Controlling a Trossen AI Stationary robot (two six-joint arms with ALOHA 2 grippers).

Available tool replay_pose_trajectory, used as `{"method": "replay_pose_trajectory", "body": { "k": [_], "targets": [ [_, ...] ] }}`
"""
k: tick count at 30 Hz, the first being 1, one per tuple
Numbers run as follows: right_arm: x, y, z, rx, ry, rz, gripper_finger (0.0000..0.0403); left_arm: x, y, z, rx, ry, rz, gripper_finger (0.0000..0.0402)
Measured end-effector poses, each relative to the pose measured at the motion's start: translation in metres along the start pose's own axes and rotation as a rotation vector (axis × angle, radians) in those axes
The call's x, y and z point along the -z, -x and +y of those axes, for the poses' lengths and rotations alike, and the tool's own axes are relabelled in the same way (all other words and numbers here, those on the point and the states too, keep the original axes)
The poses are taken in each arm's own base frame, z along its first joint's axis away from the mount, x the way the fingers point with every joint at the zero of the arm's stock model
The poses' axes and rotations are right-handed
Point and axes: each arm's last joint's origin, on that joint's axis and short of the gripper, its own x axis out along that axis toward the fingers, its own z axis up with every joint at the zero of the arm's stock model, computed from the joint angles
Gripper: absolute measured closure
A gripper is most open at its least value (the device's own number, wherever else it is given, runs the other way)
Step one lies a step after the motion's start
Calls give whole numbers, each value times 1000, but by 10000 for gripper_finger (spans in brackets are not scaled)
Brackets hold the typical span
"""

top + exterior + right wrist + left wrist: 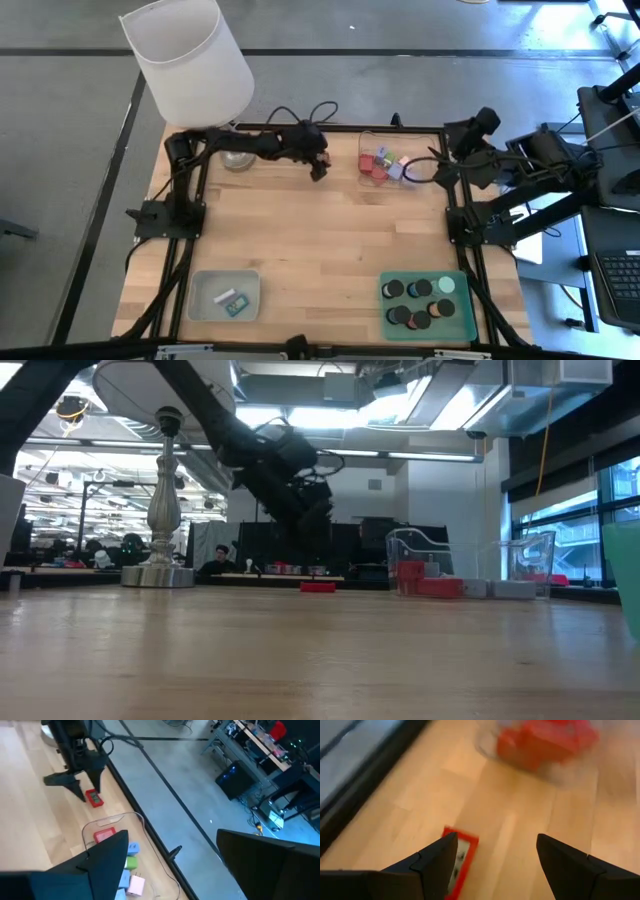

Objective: Pick & Place Office items
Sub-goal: Put the red timer into the gray bin

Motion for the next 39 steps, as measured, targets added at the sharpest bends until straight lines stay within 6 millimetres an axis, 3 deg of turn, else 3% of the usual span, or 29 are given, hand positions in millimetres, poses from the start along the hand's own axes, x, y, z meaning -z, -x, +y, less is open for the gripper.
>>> {"method": "replay_pose_trajectory", "body": {
  "k": [10, 20, 30, 39],
  "targets": [
    [-5, -8, -6, 56, -88, 2, 96, 5, 3, 23, -37, -315, 48, 132],
    [-6, -12, -10, 90, -161, 17, 96, 9, 4, 32, 8, -335, 66, 132],
    [-6, -14, -12, 104, -175, 26, 96, 32, -24, 41, 51, -322, 119, 133],
    [-6, -15, -13, 112, -183, 29, 96, 32, -25, 42, 30, -300, 115, 135]
  ]
}}
